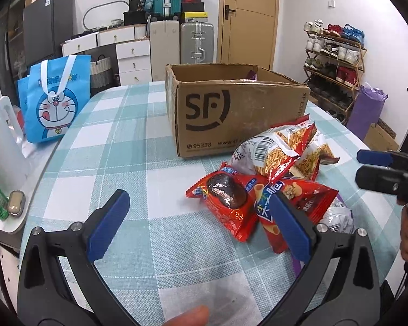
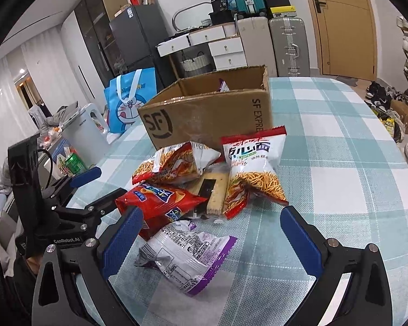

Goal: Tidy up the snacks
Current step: 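Withdraw both tools from the box back toward the snack pile, then lower the right tool onto the white-and-purple chip bag and close it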

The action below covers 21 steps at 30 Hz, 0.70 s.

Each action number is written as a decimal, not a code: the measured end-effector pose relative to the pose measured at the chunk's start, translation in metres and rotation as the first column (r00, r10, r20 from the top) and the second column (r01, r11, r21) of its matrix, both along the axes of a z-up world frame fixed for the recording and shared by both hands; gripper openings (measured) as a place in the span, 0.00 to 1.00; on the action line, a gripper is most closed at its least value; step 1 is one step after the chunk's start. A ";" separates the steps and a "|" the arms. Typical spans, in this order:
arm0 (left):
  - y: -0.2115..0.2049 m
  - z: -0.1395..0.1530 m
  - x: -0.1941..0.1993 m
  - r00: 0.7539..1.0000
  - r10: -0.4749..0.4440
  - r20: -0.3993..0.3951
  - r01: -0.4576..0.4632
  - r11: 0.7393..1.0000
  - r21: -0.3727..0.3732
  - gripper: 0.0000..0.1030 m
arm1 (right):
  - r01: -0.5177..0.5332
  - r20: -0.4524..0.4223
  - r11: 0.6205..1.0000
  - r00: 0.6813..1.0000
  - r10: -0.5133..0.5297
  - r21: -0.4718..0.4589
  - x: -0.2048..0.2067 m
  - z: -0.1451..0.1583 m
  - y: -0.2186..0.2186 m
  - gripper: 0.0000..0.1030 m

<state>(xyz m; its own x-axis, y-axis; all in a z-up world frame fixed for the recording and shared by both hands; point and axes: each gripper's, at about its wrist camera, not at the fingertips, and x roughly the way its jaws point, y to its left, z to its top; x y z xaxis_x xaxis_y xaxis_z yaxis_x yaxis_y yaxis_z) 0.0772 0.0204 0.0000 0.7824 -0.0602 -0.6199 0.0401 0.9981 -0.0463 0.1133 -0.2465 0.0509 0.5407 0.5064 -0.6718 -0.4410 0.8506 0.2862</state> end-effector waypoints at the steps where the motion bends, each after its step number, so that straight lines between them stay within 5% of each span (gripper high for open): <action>1: 0.001 -0.001 0.001 1.000 -0.002 -0.001 0.002 1.000 -0.010 0.99 | -0.004 -0.004 1.000 1.000 0.004 0.000 0.001 -0.002 0.001 0.99; 21: 0.012 -0.003 0.005 1.000 0.027 -0.011 -0.028 0.999 -0.039 0.99 | -0.153 -0.077 0.981 0.987 0.144 -0.123 -0.008 -0.036 0.049 0.99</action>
